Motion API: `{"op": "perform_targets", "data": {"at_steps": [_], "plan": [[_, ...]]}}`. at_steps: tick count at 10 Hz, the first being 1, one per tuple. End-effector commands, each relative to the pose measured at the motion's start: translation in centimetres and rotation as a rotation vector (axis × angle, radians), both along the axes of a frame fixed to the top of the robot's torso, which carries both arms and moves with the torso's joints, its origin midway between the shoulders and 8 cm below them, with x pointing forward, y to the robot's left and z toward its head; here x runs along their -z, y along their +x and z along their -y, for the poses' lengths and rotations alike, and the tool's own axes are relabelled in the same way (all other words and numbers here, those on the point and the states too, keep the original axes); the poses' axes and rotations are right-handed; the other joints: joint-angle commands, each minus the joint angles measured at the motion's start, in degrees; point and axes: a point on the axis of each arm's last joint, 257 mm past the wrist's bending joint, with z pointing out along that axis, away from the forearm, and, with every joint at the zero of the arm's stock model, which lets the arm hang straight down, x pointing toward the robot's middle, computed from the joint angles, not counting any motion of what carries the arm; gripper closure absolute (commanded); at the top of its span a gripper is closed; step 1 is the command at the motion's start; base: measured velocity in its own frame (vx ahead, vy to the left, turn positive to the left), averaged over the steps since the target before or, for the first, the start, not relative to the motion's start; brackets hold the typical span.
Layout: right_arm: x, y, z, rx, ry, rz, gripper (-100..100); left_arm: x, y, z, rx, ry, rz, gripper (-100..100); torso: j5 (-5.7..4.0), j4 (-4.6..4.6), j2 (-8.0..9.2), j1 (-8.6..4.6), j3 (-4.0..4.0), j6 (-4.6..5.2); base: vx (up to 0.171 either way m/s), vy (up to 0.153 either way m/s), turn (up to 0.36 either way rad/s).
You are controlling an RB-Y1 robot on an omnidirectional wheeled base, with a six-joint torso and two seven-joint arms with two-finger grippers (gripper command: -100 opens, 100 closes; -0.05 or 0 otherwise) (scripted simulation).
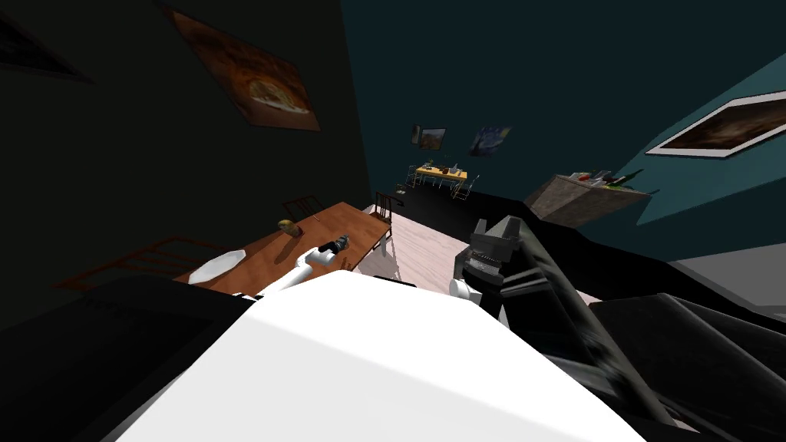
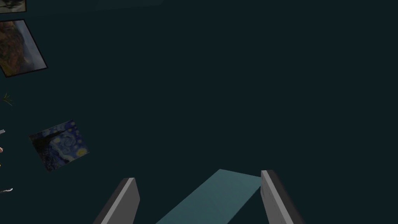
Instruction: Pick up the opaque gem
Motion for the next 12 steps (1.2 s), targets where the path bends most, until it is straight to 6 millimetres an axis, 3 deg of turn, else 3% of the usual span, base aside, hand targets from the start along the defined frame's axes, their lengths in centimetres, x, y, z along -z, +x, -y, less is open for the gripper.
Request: {"op": "perform_targets", "data": {"at_steps": [1,4,8,9,10,11,12], "plan": [[0.0,0.0,0.0,0.000,0.000,0.000,0,1.1,-0.9,-1.2,-0.025,0.013,-0.058,-100,0.00,0.00,0.00,0.00,0.00,0.00,0.002,0.044,-0.134],[0.0,0.0,0.0,0.000,0.000,0.000,0,2.7,-3.3,-4.1,-0.080,0.044,-0.174,-100,0.02,0.00,0.00,0.08,0.00,0.03,-0.003,0.058,-0.250],[0.0,0.0,0.0,0.000,0.000,0.000,0,3.8,-5.1,-5.9,-0.118,0.064,-0.254,-100,-0.01,-0.01,-0.04,-0.04,-0.02,0.01,0.005,0.031,-0.111],[0.0,0.0,0.0,0.000,0.000,0.000,0,3.5,-4.9,-5.5,-0.110,0.061,-0.238,-100,-0.01,-0.01,-0.06,-0.04,-0.03,0.00,0.004,0.015,-0.026],[0.0,0.0,0.0,0.000,0.000,0.000,0,3.5,-5.0,-5.6,-0.113,0.061,-0.242,0,-0.01,-0.01,-0.05,-0.09,-0.03,-0.02,0.000,0.000,0.000],[0.0,0.0,0.0,0.000,0.000,0.000,0,4.1,-5.1,-5.6,-0.117,0.061,-0.239,-100,-0.02,-0.01,-0.04,-0.13,-0.02,-0.02,0.021,0.019,-0.035],[0.0,0.0,0.0,0.000,0.000,0.000,0,4.5,-5.1,-5.6,-0.121,0.061,-0.237,-100,-0.02,-0.02,-0.10,-0.09,-0.06,-0.01,0.035,0.035,-0.052]]}}
